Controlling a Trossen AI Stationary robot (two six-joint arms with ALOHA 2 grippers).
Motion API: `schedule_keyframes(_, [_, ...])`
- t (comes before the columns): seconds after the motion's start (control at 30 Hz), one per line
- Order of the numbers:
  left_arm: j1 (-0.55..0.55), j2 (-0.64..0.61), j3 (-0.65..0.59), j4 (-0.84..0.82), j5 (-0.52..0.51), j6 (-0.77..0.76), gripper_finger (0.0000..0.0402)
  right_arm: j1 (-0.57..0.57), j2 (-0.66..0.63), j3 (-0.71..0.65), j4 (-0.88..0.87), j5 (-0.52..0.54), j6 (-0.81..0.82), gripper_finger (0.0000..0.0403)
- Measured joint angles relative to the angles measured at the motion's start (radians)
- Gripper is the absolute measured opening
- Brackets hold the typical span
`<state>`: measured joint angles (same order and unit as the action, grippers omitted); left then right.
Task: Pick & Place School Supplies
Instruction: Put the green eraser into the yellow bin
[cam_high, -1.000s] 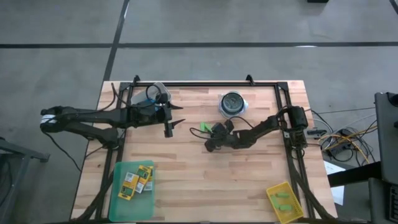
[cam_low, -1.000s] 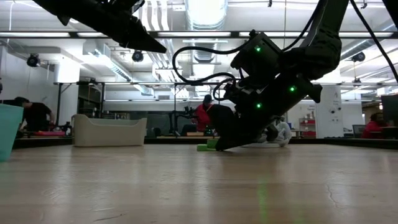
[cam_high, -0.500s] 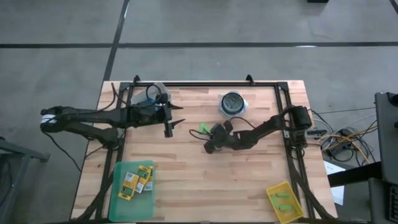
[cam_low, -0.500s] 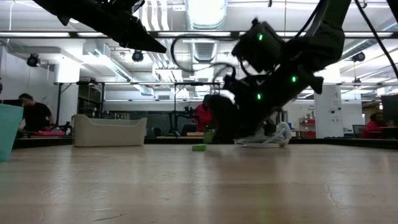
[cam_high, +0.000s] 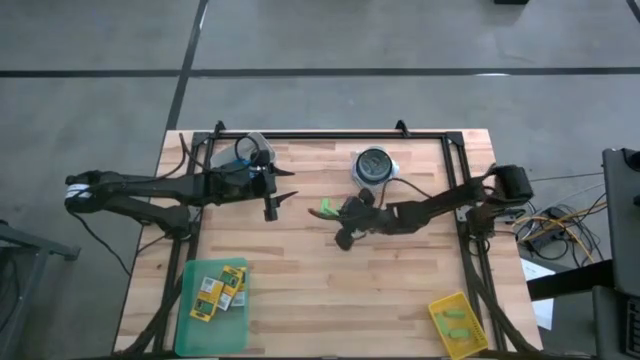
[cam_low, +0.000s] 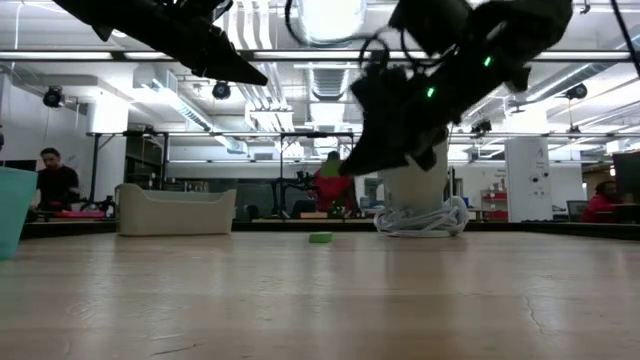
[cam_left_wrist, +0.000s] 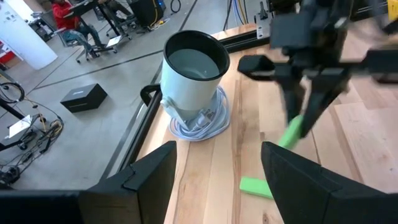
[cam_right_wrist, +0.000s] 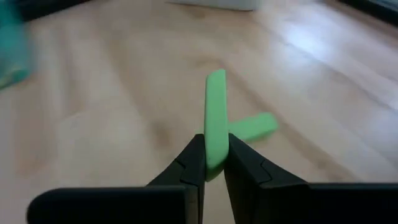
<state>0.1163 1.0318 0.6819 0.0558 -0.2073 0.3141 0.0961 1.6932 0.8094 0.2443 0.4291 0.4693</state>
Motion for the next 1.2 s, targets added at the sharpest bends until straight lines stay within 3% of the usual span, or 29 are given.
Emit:
schedule_keyframes(0.37, [0.000, 0.000, 0.000, -0.015, 0.000, 0.000, 0.0241, 0.006, -0.311, 0.000, -0.371, -0.449, -0.188, 0.0034])
schedule_keyframes(0.67, [0.000, 0.000, 0.000, -0.021, 0.000, 0.000, 0.0241, 0.019, -0.555, -0.001, -0.709, -0.849, -0.147, 0.0034])
schedule_keyframes(0.97, [0.000, 0.000, 0.000, -0.029, 0.000, 0.000, 0.0241, 0.110, -0.737, -0.002, -1.072, -0.875, 0.013, 0.0034])
schedule_keyframes(1.2, [0.000, 0.000, 0.000, -0.030, 0.000, 0.000, 0.0241, 0.261, -0.787, -0.014, -1.139, -0.876, 0.200, 0.0034])
